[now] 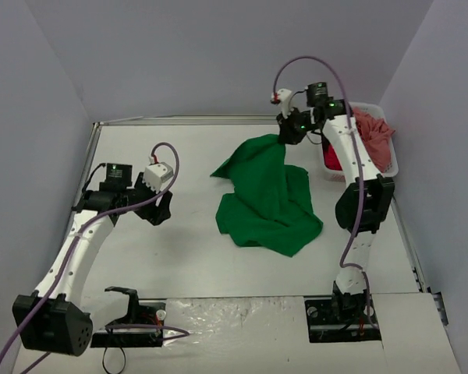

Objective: Fold and stack the t-shirts
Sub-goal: Flatten out the tshirt

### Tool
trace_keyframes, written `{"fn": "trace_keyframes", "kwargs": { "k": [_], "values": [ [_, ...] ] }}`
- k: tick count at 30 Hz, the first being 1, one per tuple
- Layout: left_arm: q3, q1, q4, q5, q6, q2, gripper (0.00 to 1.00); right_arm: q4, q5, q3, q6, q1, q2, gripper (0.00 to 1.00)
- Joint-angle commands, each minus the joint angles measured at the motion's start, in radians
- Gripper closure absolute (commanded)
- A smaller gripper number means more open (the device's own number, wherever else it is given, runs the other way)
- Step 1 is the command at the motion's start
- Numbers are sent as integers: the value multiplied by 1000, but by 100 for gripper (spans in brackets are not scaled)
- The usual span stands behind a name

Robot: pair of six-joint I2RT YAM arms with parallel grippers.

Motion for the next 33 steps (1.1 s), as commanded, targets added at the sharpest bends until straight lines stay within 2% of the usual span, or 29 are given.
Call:
{"fn": "trace_keyframes", "kwargs": {
  "k": [1,5,9,12,18,23,33],
  "values": [
    [106,-31,12,47,60,49,36,-11,22,-94,31,-69,-106,100],
    [163,-59,97,99,5,187,34,15,34,-218,43,-95,-189,100],
    [198,-120,261,146,-88,395,33,74,57,-359,66,-124,-264,100],
    [278,-186,284,181,-127,570,33,74,60,-397,69,-159,-304,100],
    [491,-223,267,340,-194,875,38,72,60,-465,58,-210,-378,100],
    [571,-232,266,373,-219,995,41,72,51,-531,44,-221,-431,100],
    [596,-301,235,437,-207,1083,48,77,16,-579,29,-221,-438,100]
  ]
}}
